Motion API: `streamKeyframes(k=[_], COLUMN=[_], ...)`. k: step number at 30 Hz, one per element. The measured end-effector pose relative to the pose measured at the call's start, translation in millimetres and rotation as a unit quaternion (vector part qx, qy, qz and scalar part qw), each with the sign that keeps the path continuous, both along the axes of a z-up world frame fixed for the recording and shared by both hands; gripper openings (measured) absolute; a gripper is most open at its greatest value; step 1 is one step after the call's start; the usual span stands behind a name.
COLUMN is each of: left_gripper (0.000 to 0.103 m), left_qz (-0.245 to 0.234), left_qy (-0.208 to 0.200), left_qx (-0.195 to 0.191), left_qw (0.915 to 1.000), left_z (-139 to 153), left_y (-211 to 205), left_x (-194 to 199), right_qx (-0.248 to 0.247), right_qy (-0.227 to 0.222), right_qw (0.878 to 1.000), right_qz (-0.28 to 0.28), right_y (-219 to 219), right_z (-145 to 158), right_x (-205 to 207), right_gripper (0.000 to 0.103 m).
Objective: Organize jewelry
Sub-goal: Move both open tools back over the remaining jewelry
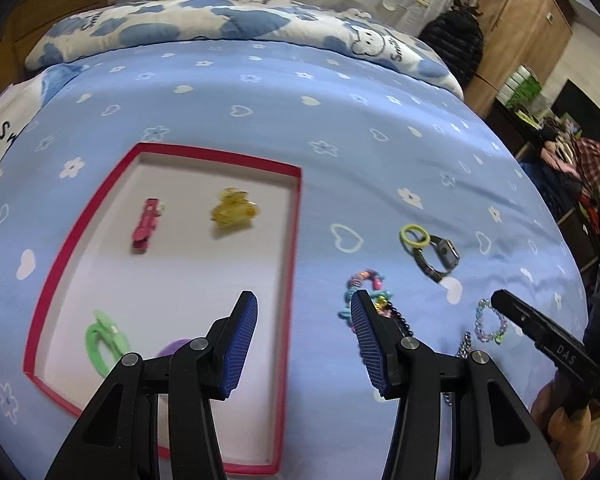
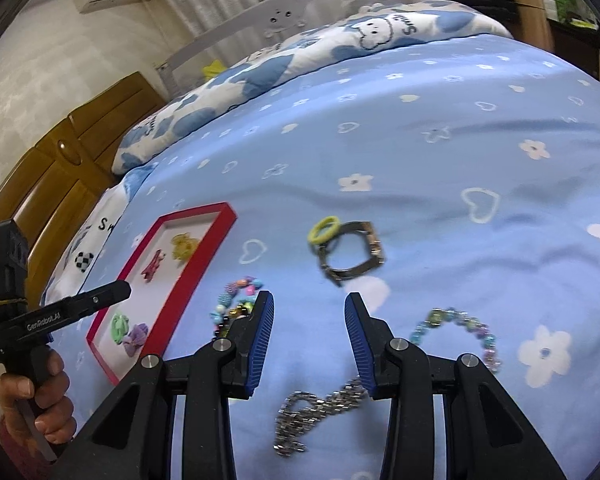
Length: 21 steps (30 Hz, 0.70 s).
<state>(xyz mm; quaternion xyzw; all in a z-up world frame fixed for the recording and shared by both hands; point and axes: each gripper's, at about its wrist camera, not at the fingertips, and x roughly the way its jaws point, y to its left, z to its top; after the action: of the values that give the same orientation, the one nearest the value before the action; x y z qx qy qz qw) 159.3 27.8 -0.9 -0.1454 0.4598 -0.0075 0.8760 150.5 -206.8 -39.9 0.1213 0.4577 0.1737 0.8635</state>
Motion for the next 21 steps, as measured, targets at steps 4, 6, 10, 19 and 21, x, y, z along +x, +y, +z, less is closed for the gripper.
streamKeyframes(k=[4, 6, 10, 19, 21], left_gripper=[0.049, 0.049, 0.049, 0.048, 0.048], left_qz=[-0.013, -0.019, -0.028, -0.05, -0.059], left_qy=[0.005, 0.007, 0.014, 0.026, 0.027], left_qx=[0.006, 0.01, 0.014, 0.031, 0.032], left_qw=[0.9999, 0.9998, 0.9994, 0.9979, 0.9973], left_z=[-2, -3, -9, -20, -22], left_y=[-11, -17, -24, -44, -49], left_x=[8, 12, 21, 50, 59], right_qx=[-0.001, -0.002, -0.003, -0.016, -0.021], right_qy=[-0.002, -0.003, -0.002, 0.004, 0.007], right_qw=[1.0, 1.0, 1.0, 1.0, 1.0], right_qz=[-0.009, -0.012, -0.014, -0.004, 0.0], right_y=[-8, -11, -14, -13, -13], right_z=[0, 0, -3, -11, -15], right_x=[2, 5, 11, 32, 38], right_gripper=[0.04, 0.04, 0.04, 0.04, 0.04])
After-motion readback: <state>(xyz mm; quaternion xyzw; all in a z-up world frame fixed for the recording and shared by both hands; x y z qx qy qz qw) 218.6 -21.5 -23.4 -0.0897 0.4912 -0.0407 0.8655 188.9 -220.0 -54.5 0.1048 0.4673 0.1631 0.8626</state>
